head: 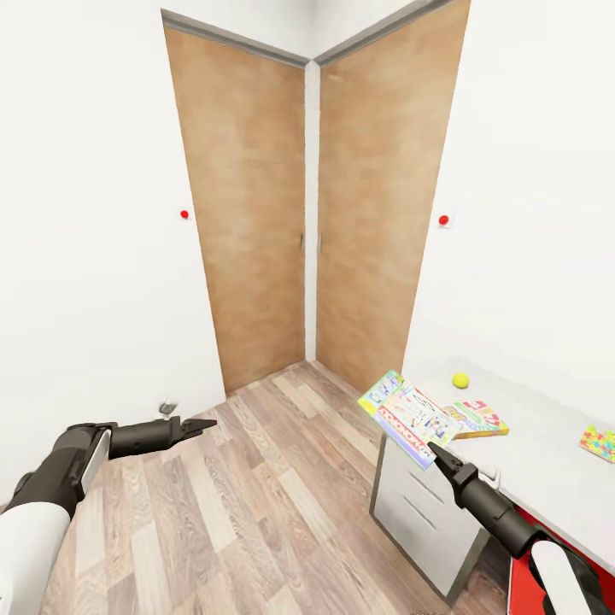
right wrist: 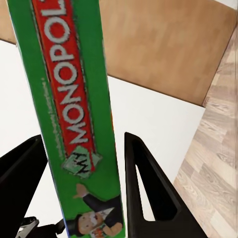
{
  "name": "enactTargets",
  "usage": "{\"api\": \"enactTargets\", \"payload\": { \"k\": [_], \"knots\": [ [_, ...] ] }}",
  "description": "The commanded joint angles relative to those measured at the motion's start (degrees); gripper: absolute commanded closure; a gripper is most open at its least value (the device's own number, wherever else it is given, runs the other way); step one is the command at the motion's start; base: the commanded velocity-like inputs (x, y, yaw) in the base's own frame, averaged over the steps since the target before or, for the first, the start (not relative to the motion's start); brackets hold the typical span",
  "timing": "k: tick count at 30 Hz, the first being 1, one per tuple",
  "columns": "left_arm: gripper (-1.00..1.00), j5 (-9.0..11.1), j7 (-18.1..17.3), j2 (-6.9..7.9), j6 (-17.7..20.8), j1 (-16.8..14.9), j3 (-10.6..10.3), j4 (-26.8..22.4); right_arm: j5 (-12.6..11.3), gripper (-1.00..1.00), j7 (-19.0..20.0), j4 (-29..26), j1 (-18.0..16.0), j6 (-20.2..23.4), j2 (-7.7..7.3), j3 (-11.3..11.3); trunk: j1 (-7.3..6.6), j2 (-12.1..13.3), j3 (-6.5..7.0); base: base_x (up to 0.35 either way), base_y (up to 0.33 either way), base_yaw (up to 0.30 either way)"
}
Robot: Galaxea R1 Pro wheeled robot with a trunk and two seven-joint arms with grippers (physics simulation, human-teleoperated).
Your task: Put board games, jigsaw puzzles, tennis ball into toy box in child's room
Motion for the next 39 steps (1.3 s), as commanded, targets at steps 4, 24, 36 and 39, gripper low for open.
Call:
{"api": "enactTargets", "payload": {
  "k": [4,24,36,39],
  "knots": [
    [-1.0,0.0,-0.2,0.07,0.6,0.0,0.1,0.0,-0.4,1.0,0.1,0.1,-0.1,0.4,0.01,-0.1,0.04,-0.1,0.03,0.0,0.0,-0.257],
    [-1.0,-0.1,-0.1,0.0,0.3,-0.1,0.1,0.0,-0.5,1.0,0.1,0.2,-0.1,0.3,-0.08,-0.1,0.04,-0.1,0.87,0.0,0.0,-0.257],
    [-1.0,-0.1,-0.1,0.02,0.1,-0.1,0.1,0.0,-0.5,1.0,0.1,0.2,-0.1,0.3,-0.08,-0.1,0.04,-0.1,1.37,0.0,0.0,-0.257],
    [-1.0,-0.1,-0.1,0.01,0.1,0.0,0.1,0.0,-0.5,1.0,0.1,0.2,-0.1,0.3,-0.08,-0.1,0.04,-0.1,1.49,0.0,0.0,-0.257]
  ]
}}
